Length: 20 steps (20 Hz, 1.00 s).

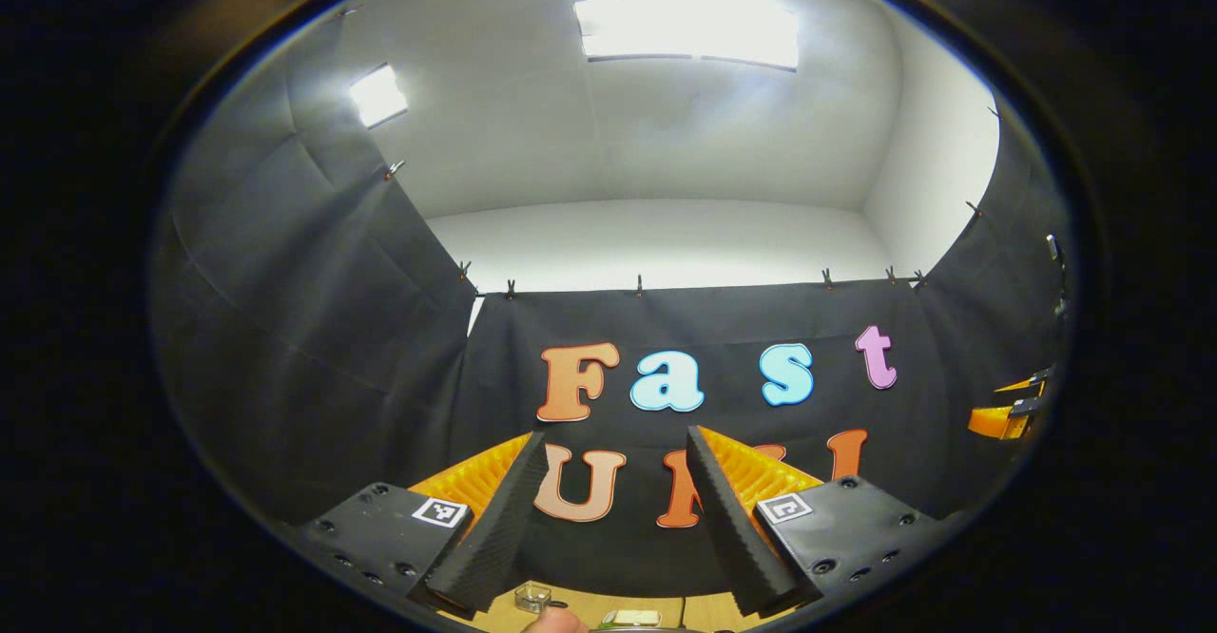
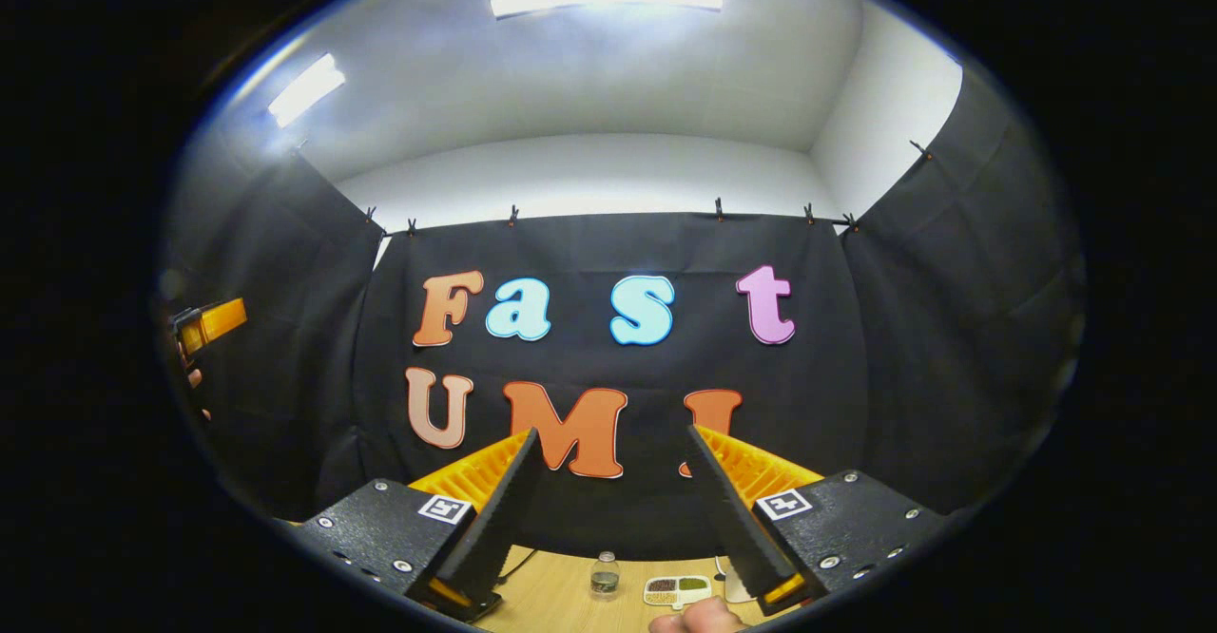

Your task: First push the handle of the pot to place it horizontally, then grasp the pot with both hands and set it on the induction cooktop.

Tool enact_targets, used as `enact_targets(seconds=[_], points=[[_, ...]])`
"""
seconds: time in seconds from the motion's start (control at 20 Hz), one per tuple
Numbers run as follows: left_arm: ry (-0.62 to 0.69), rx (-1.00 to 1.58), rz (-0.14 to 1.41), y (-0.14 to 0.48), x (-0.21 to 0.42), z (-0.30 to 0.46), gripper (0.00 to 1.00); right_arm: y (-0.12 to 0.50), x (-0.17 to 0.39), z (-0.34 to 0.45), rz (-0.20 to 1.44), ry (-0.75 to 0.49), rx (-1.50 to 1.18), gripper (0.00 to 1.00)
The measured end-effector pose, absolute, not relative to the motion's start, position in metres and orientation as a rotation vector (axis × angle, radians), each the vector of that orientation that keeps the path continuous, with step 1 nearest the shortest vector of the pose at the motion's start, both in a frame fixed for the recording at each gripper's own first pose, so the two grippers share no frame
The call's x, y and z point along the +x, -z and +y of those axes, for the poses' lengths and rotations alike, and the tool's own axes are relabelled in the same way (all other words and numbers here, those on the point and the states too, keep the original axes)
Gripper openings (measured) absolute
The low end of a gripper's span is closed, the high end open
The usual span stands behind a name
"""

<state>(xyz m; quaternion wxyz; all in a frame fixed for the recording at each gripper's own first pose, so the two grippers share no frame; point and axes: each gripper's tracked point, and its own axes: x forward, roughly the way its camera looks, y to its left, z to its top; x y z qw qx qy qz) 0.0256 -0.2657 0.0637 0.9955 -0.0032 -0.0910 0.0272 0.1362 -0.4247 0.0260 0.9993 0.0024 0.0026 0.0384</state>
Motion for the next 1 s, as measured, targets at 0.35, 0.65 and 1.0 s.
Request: enact_targets(seconds=[0.35, 0.65, 1.0], points=[[-0.054, -0.011, -0.134, -0.053, 0.032, -0.268, 0.98, -0.037, 0.135, -0.426, -0.042, -0.071, -0.024, 0.94], [-0.034, -0.008, -0.113, -0.051, 0.035, -0.266, 0.95, -0.035, 0.136, -0.429, -0.029, -0.072, -0.05, 0.94], [-0.016, 0.003, -0.147, -0.053, 0.033, -0.264, 0.95, -0.041, 0.132, -0.431, -0.041, -0.09, -0.057, 0.94]])
